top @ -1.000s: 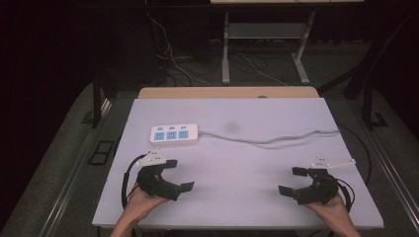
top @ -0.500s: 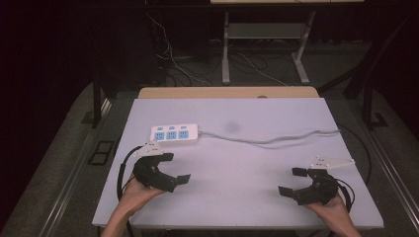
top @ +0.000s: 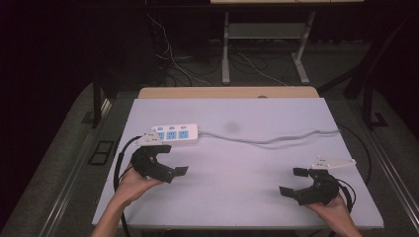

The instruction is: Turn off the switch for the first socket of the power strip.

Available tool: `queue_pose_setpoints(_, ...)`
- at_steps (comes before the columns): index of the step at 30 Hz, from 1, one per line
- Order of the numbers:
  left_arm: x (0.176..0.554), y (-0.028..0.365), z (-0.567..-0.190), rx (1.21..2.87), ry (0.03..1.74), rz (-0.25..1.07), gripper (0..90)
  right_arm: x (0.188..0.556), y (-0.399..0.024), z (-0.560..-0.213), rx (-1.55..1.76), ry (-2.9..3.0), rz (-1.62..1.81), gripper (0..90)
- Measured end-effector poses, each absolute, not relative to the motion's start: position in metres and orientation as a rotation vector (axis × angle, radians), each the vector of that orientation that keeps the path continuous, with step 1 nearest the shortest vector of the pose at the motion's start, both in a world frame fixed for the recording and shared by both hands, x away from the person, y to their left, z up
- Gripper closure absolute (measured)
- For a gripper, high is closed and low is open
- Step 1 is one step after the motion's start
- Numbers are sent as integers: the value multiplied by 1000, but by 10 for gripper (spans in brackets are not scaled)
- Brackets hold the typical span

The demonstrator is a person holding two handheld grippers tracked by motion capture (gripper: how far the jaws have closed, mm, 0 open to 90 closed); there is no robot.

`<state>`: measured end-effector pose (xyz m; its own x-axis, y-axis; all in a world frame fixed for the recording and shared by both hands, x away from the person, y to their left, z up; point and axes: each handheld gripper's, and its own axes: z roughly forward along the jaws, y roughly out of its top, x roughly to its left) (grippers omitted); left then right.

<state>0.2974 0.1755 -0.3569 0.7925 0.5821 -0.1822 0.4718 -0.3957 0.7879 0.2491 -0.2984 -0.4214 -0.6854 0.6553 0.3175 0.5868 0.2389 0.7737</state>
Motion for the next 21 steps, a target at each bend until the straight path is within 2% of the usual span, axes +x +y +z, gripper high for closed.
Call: queue_pose_setpoints(21,328,179,-334,2124,792,202,0,249,-297,-423,1207,2426,1434,4)
